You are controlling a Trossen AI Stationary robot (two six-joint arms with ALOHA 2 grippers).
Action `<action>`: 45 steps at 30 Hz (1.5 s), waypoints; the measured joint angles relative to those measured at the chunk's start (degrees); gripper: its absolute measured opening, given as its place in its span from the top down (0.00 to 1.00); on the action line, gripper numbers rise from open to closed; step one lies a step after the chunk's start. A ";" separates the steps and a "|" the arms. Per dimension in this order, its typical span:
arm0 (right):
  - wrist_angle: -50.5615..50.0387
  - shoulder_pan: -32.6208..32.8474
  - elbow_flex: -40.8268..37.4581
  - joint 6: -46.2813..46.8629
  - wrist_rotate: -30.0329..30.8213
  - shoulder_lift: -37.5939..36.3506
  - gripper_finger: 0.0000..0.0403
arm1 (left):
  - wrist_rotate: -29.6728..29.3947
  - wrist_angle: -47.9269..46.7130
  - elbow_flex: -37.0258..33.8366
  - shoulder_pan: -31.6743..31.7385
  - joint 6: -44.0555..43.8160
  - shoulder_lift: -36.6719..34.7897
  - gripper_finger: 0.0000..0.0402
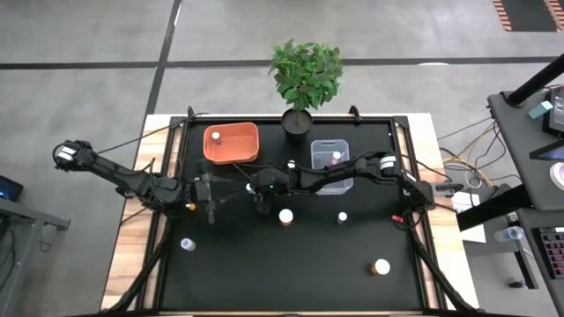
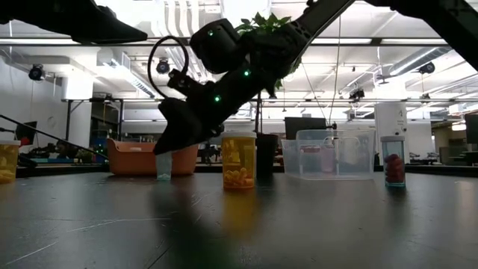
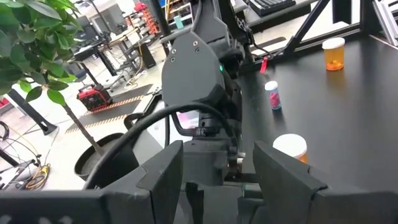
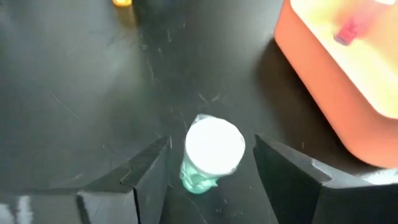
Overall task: Pick and place medicine bottles into bin by pill shape (circle, oval)
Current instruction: Put the blue capsule pill bottle into the transparent bin
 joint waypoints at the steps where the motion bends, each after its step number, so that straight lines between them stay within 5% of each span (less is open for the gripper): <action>1: 0.08 0.06 0.00 -0.02 -0.05 -0.07 0.47 | 0.00 0.06 0.00 0.00 0.00 0.07 0.56; 19: 0.73 0.24 0.00 0.63 -0.18 -0.07 0.70 | 0.00 0.05 0.00 0.00 0.07 0.09 0.56; 45: -6.91 2.37 -0.02 0.02 0.23 -5.69 0.70 | -2.22 0.69 0.09 0.00 0.02 0.06 0.56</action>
